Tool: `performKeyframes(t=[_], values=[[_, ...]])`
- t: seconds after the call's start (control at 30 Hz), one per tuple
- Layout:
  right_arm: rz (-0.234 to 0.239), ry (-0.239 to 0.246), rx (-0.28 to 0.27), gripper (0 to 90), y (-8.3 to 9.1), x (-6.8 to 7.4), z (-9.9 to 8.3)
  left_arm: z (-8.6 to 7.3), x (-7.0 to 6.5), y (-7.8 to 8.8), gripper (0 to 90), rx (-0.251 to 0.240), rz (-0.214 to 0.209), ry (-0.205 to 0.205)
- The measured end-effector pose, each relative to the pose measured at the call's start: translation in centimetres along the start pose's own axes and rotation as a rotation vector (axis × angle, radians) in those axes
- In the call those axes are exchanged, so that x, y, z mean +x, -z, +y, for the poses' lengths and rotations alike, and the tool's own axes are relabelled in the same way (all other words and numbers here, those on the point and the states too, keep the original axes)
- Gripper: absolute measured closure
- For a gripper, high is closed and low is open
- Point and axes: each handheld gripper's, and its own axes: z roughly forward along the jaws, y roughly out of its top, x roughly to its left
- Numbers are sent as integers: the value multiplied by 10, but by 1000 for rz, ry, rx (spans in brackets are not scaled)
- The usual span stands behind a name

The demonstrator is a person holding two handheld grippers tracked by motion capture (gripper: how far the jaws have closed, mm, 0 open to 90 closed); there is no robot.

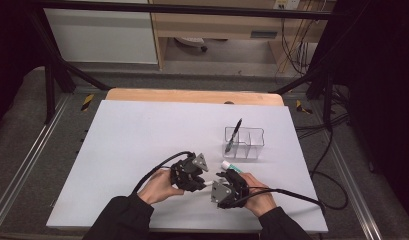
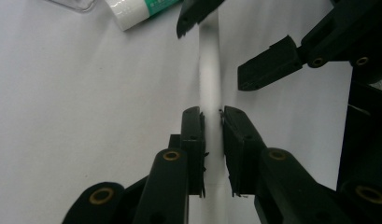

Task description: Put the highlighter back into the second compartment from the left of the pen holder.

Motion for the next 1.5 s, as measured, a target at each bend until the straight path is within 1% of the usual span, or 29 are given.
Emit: performKeyframes(t=[0.03,0.13,0.17,0.2,0.3,0.47,0.53,0.6,0.8,0.83,0.87,0.9,1.03,1.1,1.13,1.17,1.2,1.27,1.33,1.4,1.47,1.5], values=[[4,11,3,433,0,1,0,2,-1,-1,777,2,-3,0],[-11,57,4,490,0,3,0,5,-2,-3,777,12,-10,-11],[-10,58,2,506,0,5,-1,7,-3,-4,777,12,-8,-14],[-19,72,4,523,0,5,-1,8,-3,-4,777,13,-10,-14],[-22,97,-7,580,2,7,-1,10,-4,-7,777,17,-11,-17],[-42,147,-13,666,2,9,-1,12,-5,-10,777,20,-12,-18],[-46,152,-15,692,2,11,-1,12,-5,-10,777,23,-12,-16],[-49,167,-17,707,2,11,-1,13,-5,-11,777,27,-14,-14],[-62,202,-21,770,3,13,-2,14,-6,-12,777,25,-14,-13],[-61,202,-17,774,3,14,-2,14,-6,-12,777,22,-13,-15],[-65,218,-19,778,3,14,-2,14,-6,-12,776,22,-16,-16],[-64,224,-19,781,3,14,-2,14,-6,-12,776,23,-17,-19],[-64,231,-25,786,4,15,-2,13,-8,-11,773,22,-11,-35],[-64,221,-28,786,4,15,-2,11,-8,-9,767,12,-7,-46],[-64,218,-28,787,5,15,-2,10,-8,-8,749,8,4,-47],[-66,216,-27,787,5,14,-2,8,-9,-6,703,-1,20,-49],[-64,211,-23,787,5,14,-2,6,-8,-3,678,-4,25,-48],[-64,197,-16,787,5,13,-3,1,-7,1,605,-26,44,-43],[-66,184,-17,787,6,12,-4,-6,-4,9,551,-41,62,-39],[-66,170,-10,787,6,10,-4,-13,-2,16,472,-56,90,-35],[-67,156,-4,786,6,8,-4,-20,1,21,398,-62,108,-20],[-64,147,0,787,6,7,-4,-24,2,24,375,-62,117,-10]])
